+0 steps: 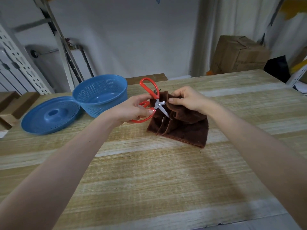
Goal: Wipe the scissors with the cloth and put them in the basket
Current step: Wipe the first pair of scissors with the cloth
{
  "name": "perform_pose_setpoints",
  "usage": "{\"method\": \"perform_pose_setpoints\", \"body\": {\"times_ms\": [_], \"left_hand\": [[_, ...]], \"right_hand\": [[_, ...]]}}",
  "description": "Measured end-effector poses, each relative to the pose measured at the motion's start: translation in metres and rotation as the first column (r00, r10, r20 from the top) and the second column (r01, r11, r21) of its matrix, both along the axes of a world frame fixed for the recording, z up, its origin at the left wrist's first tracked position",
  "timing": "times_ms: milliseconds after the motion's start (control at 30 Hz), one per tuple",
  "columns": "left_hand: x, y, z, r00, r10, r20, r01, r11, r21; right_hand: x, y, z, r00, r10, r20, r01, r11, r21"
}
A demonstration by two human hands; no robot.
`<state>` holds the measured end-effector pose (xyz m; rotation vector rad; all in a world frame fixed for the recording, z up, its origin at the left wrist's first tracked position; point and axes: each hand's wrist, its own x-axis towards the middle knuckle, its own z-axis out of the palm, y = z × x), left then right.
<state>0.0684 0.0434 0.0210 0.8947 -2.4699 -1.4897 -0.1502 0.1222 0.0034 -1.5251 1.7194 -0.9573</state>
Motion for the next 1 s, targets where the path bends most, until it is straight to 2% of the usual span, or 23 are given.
{"method": "perform_pose_setpoints", "body": {"times_ms": [133,333,400,500,567,667,767,867,1000], "left_hand": [[0.003,0.001,0.003,1.0,0.011,-0.012,-0.011,1.0,0.004],[0.011,-0.006,0.001,0.999,0.043,-0.015,-0.043,0.999,0.015],[0.01,-0.005,0.002,0.999,0.034,-0.014,-0.034,0.999,0.016],[0.006,-0.004,0.002,1.0,0.016,-0.015,-0.016,1.0,0.012],[0.004,-0.004,0.003,0.999,0.017,-0.029,-0.017,1.0,0.008],[0.003,-0.003,0.005,0.999,0.028,-0.033,-0.028,0.999,-0.016],[0.0,0.002,0.007,0.999,0.033,-0.022,-0.034,0.999,-0.021],[0.003,0.004,0.01,0.999,0.039,-0.015,-0.039,0.999,-0.009],[0.011,-0.001,0.009,0.998,0.042,0.039,-0.041,0.999,-0.031]], "right_hand": [[-0.014,0.001,-0.007,0.996,-0.069,0.054,0.07,0.997,-0.015],[-0.021,0.009,-0.004,0.954,-0.166,0.251,0.198,0.975,-0.106],[-0.013,0.008,-0.001,0.975,-0.133,0.177,0.153,0.983,-0.105],[0.002,0.001,-0.002,0.986,0.011,-0.166,-0.025,0.996,-0.086],[0.005,-0.003,-0.006,0.968,0.011,-0.25,-0.047,0.989,-0.138],[0.001,-0.005,-0.009,0.984,-0.023,-0.178,-0.009,0.984,-0.175],[-0.003,-0.005,-0.013,1.0,-0.027,-0.005,0.026,0.992,-0.123],[-0.011,0.0,-0.015,0.982,-0.142,0.122,0.155,0.982,-0.104],[-0.02,0.004,-0.011,0.958,-0.236,0.161,0.26,0.954,-0.15]]}}
